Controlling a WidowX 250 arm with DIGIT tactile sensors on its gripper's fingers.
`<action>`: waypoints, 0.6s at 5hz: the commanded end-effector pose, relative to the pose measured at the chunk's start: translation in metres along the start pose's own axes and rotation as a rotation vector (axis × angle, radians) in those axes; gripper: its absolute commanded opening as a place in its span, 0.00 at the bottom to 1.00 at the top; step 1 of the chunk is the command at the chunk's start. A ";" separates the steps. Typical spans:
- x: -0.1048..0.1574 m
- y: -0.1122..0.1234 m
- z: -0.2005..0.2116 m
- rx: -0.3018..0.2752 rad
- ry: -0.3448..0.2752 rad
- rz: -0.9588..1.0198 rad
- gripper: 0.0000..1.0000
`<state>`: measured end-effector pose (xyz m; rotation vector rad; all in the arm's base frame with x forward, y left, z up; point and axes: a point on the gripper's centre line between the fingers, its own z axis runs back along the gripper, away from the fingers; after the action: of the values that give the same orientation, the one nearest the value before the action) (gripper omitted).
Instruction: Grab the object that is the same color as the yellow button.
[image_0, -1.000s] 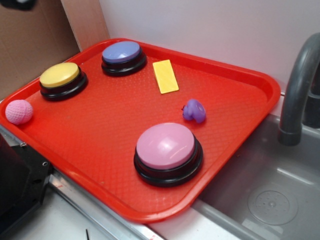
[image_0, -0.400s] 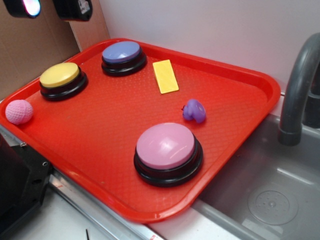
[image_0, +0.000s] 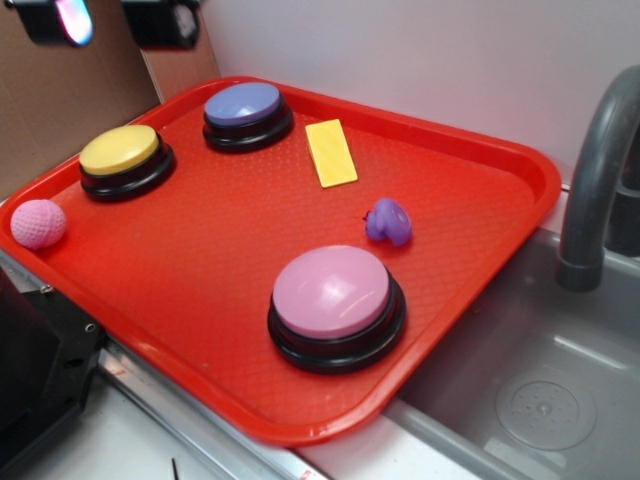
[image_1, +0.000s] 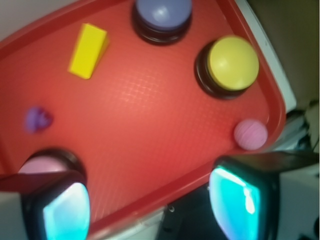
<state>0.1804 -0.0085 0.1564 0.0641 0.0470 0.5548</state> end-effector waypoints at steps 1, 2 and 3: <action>0.018 -0.040 -0.001 -0.081 -0.207 -0.076 1.00; 0.033 -0.049 -0.008 -0.146 -0.281 -0.035 1.00; 0.052 -0.057 -0.023 -0.209 -0.255 0.073 1.00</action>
<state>0.2448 -0.0319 0.1156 -0.0427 -0.2192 0.6098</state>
